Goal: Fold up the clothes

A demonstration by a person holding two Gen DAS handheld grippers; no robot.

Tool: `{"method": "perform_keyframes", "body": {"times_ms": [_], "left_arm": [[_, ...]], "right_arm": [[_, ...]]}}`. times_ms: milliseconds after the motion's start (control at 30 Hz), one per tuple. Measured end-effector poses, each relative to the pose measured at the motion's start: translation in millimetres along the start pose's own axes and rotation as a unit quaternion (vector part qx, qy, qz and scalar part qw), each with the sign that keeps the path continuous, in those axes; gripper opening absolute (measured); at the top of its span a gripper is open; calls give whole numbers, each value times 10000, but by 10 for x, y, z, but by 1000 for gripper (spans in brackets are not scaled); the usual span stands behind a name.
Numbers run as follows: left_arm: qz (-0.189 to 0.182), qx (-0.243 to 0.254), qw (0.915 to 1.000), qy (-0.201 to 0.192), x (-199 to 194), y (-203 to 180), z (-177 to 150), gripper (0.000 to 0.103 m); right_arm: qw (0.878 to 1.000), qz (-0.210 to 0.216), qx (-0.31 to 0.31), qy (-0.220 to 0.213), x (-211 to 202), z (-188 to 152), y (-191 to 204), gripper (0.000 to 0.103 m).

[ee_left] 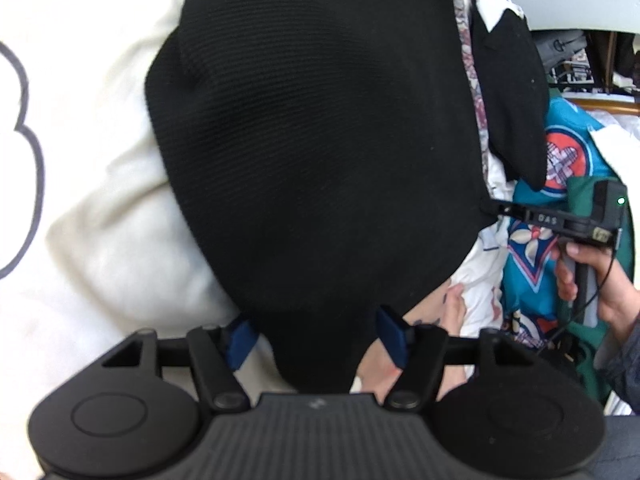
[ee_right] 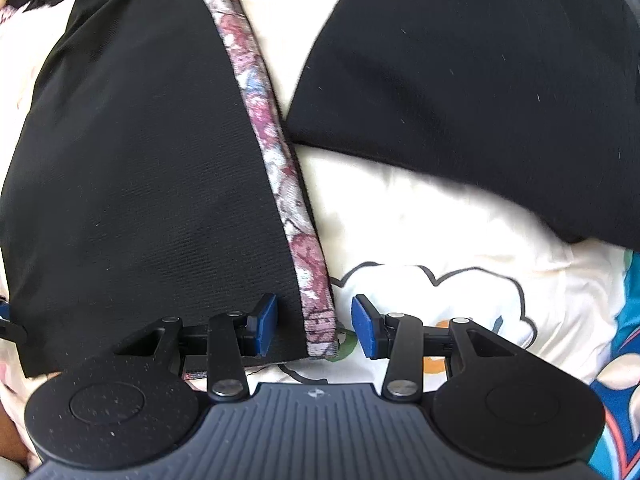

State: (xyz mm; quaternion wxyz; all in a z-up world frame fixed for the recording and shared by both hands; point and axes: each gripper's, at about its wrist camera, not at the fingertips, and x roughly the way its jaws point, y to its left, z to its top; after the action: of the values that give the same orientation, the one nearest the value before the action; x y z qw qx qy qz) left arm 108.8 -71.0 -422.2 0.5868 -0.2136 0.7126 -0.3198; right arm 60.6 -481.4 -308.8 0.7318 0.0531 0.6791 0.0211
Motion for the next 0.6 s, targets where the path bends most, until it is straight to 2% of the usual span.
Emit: {"method": "perform_keyframes", "body": {"times_ms": [133, 333, 600], "left_arm": [[-88, 34, 10000, -23, 44, -42, 9, 73], [-195, 98, 9997, -97, 70, -92, 23, 73], [-253, 248, 9993, -153, 41, -111, 39, 70]], "right_arm": [[9995, 248, 198, 87, 49, -27, -106, 50], [9962, 669, 558, 16, 100, -109, -248, 50], [9949, 899, 401, -215, 111, -226, -245, 50]]}}
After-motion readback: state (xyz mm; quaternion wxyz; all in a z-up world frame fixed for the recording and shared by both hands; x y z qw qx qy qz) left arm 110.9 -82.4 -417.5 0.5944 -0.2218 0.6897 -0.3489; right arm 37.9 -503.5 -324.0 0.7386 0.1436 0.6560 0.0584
